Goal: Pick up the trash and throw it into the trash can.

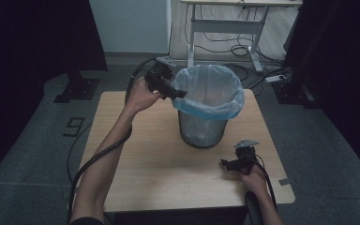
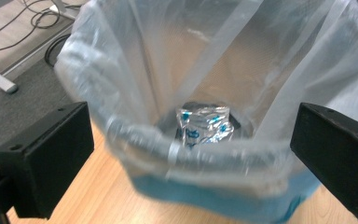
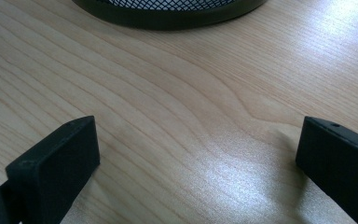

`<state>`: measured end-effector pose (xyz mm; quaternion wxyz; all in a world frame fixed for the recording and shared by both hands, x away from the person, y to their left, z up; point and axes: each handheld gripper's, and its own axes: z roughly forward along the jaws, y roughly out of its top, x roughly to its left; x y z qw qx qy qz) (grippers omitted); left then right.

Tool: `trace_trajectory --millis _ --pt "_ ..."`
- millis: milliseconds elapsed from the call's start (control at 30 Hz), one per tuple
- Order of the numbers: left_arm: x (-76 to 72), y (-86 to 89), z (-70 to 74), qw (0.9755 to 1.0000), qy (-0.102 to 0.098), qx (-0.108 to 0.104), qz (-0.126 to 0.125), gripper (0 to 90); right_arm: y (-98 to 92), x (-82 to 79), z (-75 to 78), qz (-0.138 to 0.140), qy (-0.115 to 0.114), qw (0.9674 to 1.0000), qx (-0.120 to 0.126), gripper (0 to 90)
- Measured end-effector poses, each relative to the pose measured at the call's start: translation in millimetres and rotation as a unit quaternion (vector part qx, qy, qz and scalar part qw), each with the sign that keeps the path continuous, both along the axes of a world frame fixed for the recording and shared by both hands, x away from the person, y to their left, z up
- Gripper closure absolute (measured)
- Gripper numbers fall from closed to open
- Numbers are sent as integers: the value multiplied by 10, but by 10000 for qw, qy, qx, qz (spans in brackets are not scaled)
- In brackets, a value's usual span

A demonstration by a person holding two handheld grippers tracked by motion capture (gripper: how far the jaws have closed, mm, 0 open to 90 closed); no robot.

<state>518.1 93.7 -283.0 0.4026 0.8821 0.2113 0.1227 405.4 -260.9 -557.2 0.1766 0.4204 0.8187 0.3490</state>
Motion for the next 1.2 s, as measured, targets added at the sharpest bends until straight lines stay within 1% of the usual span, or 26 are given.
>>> trace_trajectory --millis 133,267,400,600,767,933,1100,1200 --pt "-27 146 -34 10000 -37 7 78 0 1 0 0 -2 2 10000 4 0" --pt "-56 274 -49 9998 -45 -53 159 0 4 -2 1 -20 -6 10000 -5 0" --pt "-97 400 -54 9997 -76 -72 213 0 9 -3 1 -25 -9 10000 -6 0" --pt "-165 580 -55 9995 -125 -45 296 0 10 -4 1 -28 -10 10000 -6 0" --pt "-220 714 -65 9992 -148 -88 370 0 10 -3 1 -26 -10 10000 -8 0" --pt "-275 851 -109 9988 -155 -118 449 0 10 -3 0 -22 -14 10000 -12 0" --pt "-335 996 -158 9982 -193 -158 543 0 10 -3 1 -21 -12 10000 -11 0" --pt "-377 1080 -190 9978 -229 -146 602 0 11 -3 1 -17 -12 10000 -11 0"
